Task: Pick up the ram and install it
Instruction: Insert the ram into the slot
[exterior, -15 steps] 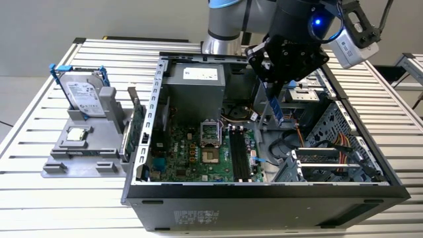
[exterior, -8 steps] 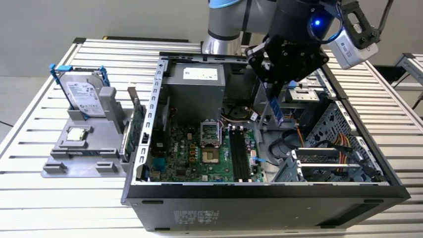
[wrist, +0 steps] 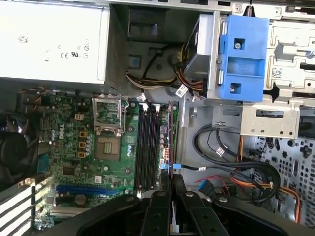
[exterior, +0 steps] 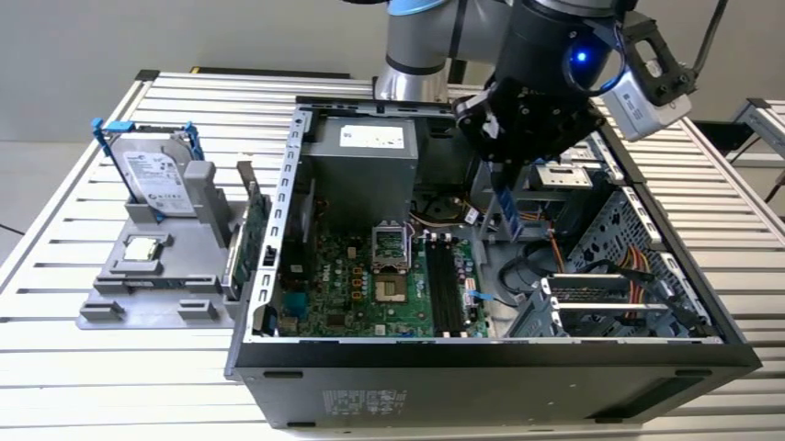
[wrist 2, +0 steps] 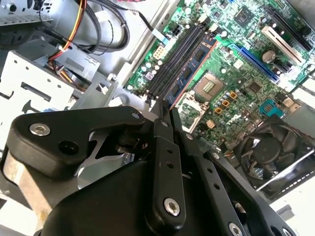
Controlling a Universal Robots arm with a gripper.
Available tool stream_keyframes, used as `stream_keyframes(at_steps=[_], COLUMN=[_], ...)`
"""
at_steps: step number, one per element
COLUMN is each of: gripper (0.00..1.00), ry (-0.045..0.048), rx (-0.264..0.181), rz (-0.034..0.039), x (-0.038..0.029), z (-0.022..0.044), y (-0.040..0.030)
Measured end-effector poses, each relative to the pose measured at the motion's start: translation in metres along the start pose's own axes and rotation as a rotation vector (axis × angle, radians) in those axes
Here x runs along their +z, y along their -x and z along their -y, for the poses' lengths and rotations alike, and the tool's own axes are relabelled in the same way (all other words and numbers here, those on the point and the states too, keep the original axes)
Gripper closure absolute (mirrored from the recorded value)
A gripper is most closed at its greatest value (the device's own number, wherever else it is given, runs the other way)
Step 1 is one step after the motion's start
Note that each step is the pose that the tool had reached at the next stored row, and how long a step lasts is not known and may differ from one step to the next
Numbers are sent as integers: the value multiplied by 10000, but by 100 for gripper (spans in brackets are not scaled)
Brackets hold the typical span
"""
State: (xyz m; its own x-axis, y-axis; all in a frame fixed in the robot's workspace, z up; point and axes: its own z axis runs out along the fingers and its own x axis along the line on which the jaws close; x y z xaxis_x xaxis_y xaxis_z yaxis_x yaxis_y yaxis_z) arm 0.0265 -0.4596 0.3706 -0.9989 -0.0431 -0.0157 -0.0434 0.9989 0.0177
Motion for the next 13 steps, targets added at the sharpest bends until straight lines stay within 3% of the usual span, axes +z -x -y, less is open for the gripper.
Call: stream_keyframes(at_steps=[13], gripper=[100], ry=[-90], rx=[182], rz=[0], x=[109], z=[2], y=[-2])
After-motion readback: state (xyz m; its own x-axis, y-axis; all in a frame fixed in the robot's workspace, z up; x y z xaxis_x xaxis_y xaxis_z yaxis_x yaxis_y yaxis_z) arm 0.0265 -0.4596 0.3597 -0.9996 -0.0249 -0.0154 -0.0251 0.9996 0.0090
